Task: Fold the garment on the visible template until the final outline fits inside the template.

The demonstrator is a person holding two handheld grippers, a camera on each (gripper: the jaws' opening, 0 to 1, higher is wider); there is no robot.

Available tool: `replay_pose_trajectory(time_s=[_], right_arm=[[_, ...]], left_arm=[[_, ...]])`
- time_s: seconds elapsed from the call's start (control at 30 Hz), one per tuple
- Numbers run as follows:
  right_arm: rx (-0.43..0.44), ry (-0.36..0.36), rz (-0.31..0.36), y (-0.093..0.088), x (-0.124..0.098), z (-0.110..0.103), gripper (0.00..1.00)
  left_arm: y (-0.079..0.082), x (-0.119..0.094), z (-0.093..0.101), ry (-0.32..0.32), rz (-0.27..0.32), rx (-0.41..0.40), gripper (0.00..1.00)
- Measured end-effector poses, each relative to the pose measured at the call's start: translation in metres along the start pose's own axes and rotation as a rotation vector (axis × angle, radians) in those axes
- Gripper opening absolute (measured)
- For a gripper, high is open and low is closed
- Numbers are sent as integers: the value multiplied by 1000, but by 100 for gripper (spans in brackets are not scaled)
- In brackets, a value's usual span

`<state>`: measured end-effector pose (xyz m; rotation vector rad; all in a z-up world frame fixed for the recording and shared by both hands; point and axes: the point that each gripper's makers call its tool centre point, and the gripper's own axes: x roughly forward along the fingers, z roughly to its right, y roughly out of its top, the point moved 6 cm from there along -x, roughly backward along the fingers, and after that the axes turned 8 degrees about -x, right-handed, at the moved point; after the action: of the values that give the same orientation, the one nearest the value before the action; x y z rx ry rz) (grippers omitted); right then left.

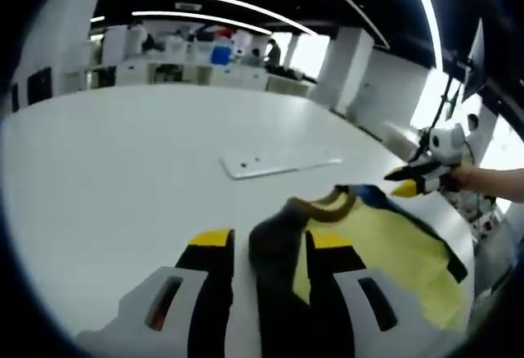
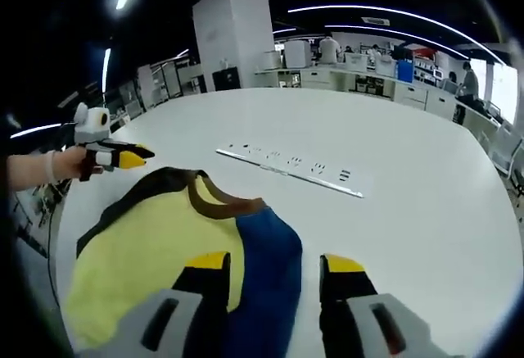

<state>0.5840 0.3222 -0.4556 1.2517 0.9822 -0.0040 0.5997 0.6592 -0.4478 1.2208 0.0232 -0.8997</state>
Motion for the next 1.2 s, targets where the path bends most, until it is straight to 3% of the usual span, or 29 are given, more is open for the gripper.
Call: replay_pose_trajectory(time_s=[0.33, 0.63, 0.73, 0.97, 1.07, 1.2], right_arm=[[-3, 5, 18, -2, -20, -12, 44], [-17, 27, 50, -3, -44, -28, 50], [-19, 33, 54, -6, -52, -32, 52], [-49, 63, 50, -20, -70, -48, 67], [-34, 81, 40, -23, -79, -56, 76], [-45, 86, 61, -24, -92, -66, 82]], left_arm=[[0, -24, 17, -26, 33, -22, 34], [-8, -49, 34, -52, 43, -5, 44], [-8, -57, 40, -64, 48, 7, 50], [-7, -73, 52, -100, 69, 13, 65], [-5, -79, 56, -101, 89, 6, 80], [-2, -87, 63, -111, 112, 17, 84]])
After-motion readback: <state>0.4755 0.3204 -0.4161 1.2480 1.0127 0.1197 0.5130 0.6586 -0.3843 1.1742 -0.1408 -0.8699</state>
